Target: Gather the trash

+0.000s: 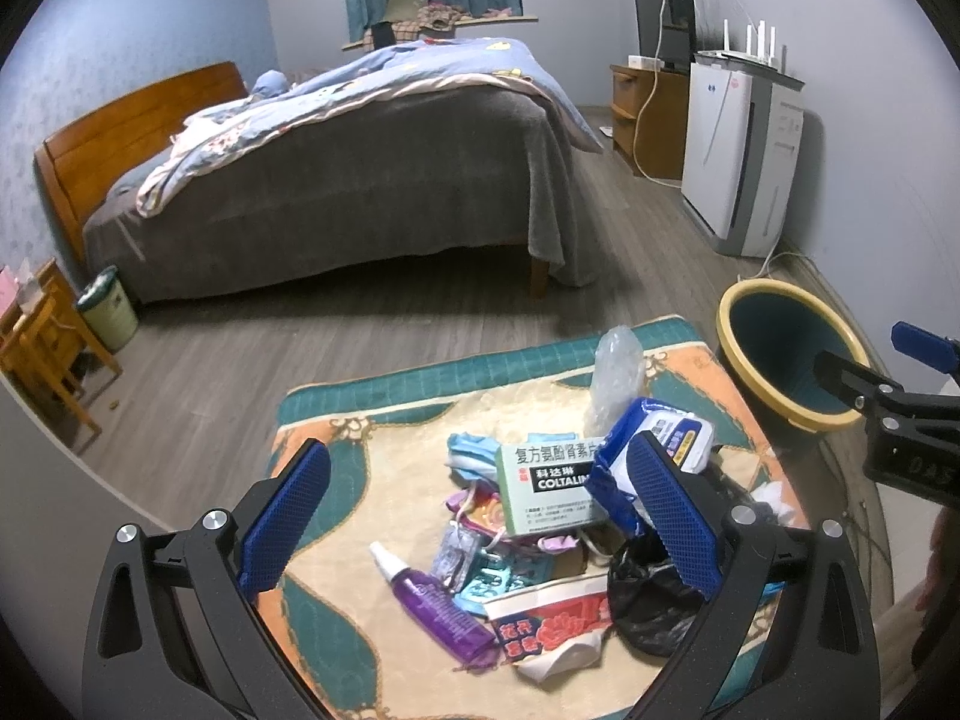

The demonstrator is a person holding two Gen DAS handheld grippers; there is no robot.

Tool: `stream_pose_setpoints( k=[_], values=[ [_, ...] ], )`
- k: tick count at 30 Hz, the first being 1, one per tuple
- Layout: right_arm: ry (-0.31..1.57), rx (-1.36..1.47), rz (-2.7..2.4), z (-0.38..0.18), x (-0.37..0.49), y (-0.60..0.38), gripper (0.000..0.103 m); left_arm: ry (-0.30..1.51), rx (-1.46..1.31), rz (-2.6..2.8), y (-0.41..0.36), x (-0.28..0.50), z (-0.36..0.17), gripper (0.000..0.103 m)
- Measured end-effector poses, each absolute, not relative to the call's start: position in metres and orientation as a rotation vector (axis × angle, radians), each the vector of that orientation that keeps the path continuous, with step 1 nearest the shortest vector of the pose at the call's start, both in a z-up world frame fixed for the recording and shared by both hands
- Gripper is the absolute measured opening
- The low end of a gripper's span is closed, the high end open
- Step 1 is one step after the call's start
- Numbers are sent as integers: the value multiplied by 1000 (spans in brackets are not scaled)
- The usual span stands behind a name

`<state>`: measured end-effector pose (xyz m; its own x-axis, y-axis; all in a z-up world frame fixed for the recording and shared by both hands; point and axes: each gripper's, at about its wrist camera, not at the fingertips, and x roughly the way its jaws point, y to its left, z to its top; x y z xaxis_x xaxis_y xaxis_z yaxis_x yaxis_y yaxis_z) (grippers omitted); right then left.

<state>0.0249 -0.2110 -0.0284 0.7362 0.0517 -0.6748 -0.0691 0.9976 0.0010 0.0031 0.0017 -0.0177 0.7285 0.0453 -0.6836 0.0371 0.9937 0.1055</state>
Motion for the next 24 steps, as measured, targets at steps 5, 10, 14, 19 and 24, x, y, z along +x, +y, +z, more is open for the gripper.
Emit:
stream_pose_setpoints(
  k=[5, 10, 14, 19, 24],
  values=[
    [745, -25, 66, -31, 25, -211, 98, 751, 116, 6, 1, 3, -17, 98],
    [755, -17, 66, -34, 24, -210, 98, 732, 102, -13, 4, 2, -13, 98],
    [761, -15, 64, -34, 26, -211, 98, 720, 68, -40, 8, 3, -12, 98],
    [765, -11, 62, -34, 26, -212, 98, 716, 65, -23, 8, 4, -12, 98],
    [769, -3, 60, -34, 27, -214, 98, 665, -17, -94, 10, 2, -7, 98]
  ],
)
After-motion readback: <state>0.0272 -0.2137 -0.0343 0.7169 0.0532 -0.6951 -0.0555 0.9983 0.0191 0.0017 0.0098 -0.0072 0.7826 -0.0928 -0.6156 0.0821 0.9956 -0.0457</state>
